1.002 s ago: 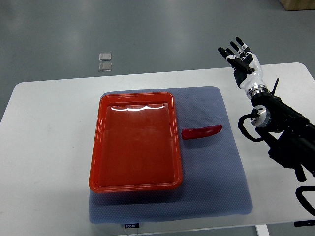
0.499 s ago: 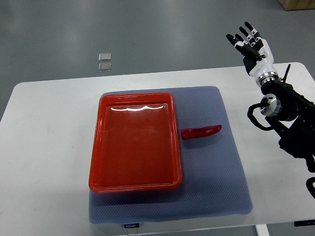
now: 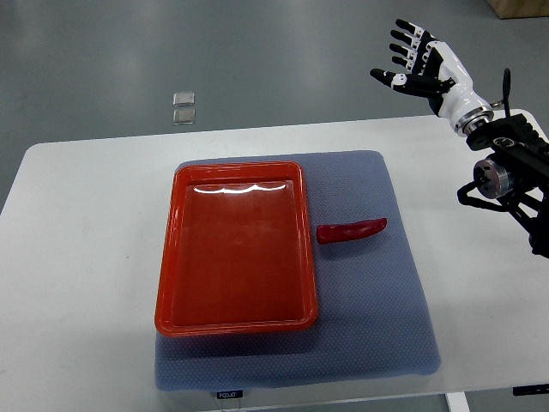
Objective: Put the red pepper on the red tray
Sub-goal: 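Raise the right hand and rotate it palm-down toward the red pepper, then lower the open right hand over the red chili pepper, then close the right hand fingers around the red pepper and lift it, then carry the pepper with the right hand over the red tray and release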
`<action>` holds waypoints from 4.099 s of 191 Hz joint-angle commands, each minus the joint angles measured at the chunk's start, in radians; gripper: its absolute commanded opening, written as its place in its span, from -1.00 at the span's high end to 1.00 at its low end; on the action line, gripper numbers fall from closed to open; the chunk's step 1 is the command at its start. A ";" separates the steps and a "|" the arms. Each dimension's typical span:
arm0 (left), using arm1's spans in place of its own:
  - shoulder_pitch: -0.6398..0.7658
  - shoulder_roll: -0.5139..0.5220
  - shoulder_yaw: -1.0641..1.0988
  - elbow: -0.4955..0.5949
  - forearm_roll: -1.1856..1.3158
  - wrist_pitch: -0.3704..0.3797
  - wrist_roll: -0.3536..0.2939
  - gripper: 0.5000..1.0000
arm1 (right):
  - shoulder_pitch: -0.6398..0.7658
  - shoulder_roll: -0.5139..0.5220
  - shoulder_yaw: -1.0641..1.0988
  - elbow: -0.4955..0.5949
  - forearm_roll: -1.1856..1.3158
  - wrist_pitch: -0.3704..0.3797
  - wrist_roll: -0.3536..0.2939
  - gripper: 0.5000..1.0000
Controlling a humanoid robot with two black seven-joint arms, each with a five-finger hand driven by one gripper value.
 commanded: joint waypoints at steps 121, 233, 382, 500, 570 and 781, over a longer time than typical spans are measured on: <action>0.000 0.000 -0.001 0.000 0.000 0.000 0.001 -1.00 | 0.436 -0.261 -0.736 0.328 -0.478 0.113 -0.182 -0.64; 0.000 0.000 -0.001 0.000 0.000 0.000 0.001 -1.00 | 0.444 -0.159 -0.875 0.383 -0.656 0.115 -0.304 -0.61; 0.000 0.000 -0.001 0.000 0.000 0.000 -0.001 -1.00 | 0.365 -0.104 -0.871 0.363 -0.665 0.075 -0.305 -0.13; 0.000 0.000 -0.001 0.000 0.000 0.000 0.001 -1.00 | 0.356 -0.096 -0.871 0.339 -0.679 0.078 -0.302 0.76; 0.000 0.000 -0.001 0.000 0.000 0.000 0.001 -1.00 | 0.388 -0.116 -0.858 0.322 -0.670 0.079 -0.299 0.81; 0.000 0.000 -0.001 0.000 0.000 0.000 0.001 -1.00 | 0.482 0.204 -0.746 0.277 -0.640 0.004 -0.275 0.72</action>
